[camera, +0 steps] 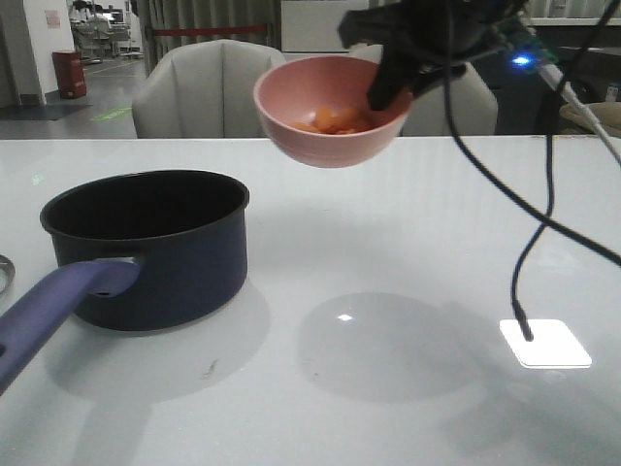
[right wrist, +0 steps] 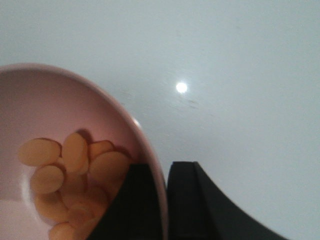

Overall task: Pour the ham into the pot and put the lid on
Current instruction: 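Carry the pink bowl over the pot with the right gripper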

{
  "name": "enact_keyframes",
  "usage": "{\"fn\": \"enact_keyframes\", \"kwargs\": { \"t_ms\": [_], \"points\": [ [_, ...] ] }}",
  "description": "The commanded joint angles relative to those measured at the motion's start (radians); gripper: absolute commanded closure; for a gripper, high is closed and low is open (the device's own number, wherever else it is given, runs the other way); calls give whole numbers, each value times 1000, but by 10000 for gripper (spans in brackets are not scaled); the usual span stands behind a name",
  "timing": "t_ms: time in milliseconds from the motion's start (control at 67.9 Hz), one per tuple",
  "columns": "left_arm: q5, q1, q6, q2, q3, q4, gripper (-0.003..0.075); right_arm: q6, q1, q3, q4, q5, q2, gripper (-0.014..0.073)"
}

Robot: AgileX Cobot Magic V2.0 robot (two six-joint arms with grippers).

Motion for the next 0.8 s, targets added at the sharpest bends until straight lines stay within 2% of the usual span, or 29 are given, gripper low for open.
{"fn": "enact_keyframes", "kwargs": {
  "t_ms": [0, 103, 265, 471, 633, 707, 781],
  "points": [
    [-78, -8, 0, 11, -28, -9, 276, -34, 63, -95, 21, -89, -20, 457],
    [-78, -8, 0, 11, -28, -9, 276, -34, 117, -122, 21, -231, 5, 457],
    [-78, -8, 0, 11, -28, -9, 276, -34, 144, -105, 21, -446, 24, 457],
    [-78, -8, 0, 11, -28, -9, 276, -36, 178, 21, 7, -903, 47, 457],
    [-78, -8, 0, 11, -28, -9, 276, -56, 215, 154, -122, -1308, 84, 457],
    [-78, -8, 0, 11, -28, -9, 276, -104, 225, 191, -146, -1430, 108, 457],
    [-78, -8, 0, 11, -28, -9, 276, -176, 236, 206, -145, -1493, 132, 457]
  ]
}}
